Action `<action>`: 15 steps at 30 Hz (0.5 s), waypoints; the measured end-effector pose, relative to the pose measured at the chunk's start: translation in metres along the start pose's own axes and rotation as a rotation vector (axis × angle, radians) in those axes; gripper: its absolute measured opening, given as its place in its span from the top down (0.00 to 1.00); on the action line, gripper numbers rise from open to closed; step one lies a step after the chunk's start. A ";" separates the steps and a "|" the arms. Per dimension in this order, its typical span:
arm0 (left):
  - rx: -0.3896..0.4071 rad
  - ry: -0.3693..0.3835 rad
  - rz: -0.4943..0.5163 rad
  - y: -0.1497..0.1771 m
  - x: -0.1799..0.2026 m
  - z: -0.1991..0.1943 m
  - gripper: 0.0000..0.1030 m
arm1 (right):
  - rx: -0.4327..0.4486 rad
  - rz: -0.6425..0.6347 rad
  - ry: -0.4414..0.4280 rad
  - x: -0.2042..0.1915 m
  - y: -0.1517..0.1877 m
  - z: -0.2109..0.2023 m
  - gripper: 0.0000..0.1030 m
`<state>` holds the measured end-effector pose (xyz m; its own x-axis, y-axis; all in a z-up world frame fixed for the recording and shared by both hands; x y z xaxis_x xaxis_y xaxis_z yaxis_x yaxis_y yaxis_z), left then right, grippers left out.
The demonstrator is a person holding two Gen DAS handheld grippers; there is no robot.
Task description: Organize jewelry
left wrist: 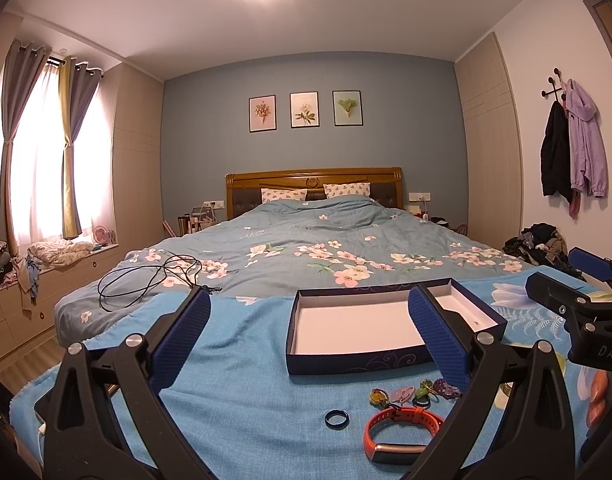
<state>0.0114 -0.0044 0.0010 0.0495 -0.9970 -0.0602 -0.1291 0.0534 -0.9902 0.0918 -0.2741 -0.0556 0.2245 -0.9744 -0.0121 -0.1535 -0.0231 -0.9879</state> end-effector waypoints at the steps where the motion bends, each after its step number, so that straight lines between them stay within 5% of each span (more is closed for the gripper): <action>1: 0.000 -0.001 0.001 0.000 0.000 0.000 0.06 | 0.000 0.000 0.000 -0.001 0.000 0.000 0.07; 15: -0.004 0.000 0.001 0.002 0.000 0.000 0.06 | -0.005 0.002 -0.006 -0.003 -0.001 0.002 0.07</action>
<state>0.0116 -0.0041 -0.0014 0.0494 -0.9969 -0.0609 -0.1328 0.0539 -0.9897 0.0935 -0.2709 -0.0554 0.2296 -0.9732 -0.0152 -0.1592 -0.0222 -0.9870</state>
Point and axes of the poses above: each gripper's, at about its wrist camera, not at the fingertips, and z roughly the way its jaws point, x to its right, y to its underside, the point moved 2 cm from there along z, roughly the way its jaws point, and after that the axes turned 3 degrees about -y, right-handed, at the moved point
